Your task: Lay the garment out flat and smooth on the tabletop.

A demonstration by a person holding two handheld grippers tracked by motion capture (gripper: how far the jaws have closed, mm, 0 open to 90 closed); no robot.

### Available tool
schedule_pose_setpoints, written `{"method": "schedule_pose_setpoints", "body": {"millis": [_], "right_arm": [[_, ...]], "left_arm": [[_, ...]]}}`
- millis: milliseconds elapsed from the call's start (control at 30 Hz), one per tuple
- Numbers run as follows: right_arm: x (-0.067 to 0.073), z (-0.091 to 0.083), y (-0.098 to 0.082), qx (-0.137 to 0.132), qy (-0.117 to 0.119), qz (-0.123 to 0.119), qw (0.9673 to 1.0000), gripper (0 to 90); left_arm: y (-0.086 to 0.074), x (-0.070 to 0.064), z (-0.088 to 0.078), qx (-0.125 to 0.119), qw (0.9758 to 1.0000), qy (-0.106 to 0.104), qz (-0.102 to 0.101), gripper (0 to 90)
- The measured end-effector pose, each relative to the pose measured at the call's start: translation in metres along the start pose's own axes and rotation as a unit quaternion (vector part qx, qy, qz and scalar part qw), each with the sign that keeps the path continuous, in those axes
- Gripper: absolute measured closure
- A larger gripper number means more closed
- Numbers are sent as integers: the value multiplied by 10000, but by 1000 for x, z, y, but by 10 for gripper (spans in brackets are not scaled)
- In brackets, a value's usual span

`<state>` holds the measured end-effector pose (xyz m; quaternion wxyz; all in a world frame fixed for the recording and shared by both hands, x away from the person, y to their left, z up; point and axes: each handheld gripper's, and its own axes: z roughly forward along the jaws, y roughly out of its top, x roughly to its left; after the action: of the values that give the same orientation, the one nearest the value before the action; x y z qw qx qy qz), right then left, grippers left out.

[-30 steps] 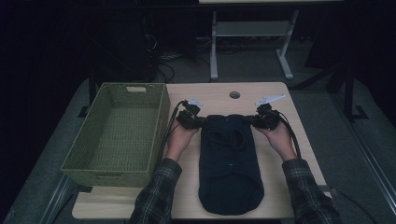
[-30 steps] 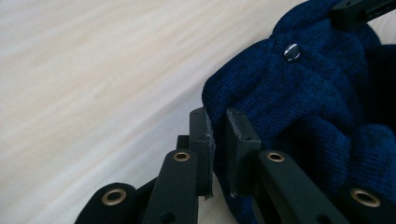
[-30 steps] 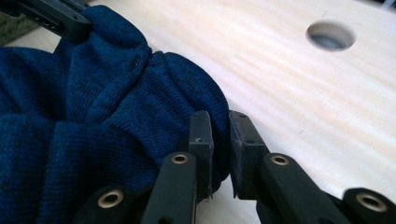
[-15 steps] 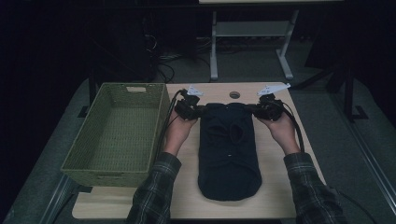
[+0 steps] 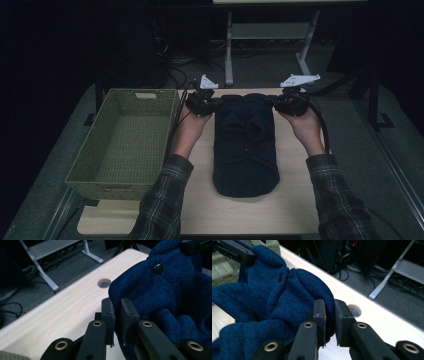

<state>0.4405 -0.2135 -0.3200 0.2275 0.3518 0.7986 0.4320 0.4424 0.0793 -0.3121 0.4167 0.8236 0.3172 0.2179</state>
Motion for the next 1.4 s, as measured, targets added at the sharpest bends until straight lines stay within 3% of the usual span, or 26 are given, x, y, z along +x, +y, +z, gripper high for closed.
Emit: {"method": "schedule_pose_setpoints", "body": {"millis": [133,233,433,600,900,1067,1167,1400], "right_arm": [[6,-9,2,-95,-40,-100,9999,801],[11,-14,-9,-149,-31,-165,9997,798],[26,-25,-32,-262,-23,-251,9993,792],[40,-31,-50,-294,52,-297,9991,784],[63,-38,-71,-247,69,-404,9989,780],[73,-44,-74,-274,74,-424,9987,772],[75,-48,-79,-252,285,-271,9989,757],[85,-56,-90,-129,478,-223,9985,732]], "left_arm": [[-1,-9,-8,-65,9999,-9,125,822],[-9,-18,-12,-117,9998,-103,120,821],[-26,-36,-19,-140,9991,-200,361,816],[-44,-44,-24,-132,9983,-406,404,811],[-66,-56,-35,-149,9974,-448,537,809],[-74,-61,-45,-191,9969,-609,467,802],[-79,-62,-50,-189,9960,-807,320,796],[-87,-69,-58,-80,9948,-967,297,782]]}}
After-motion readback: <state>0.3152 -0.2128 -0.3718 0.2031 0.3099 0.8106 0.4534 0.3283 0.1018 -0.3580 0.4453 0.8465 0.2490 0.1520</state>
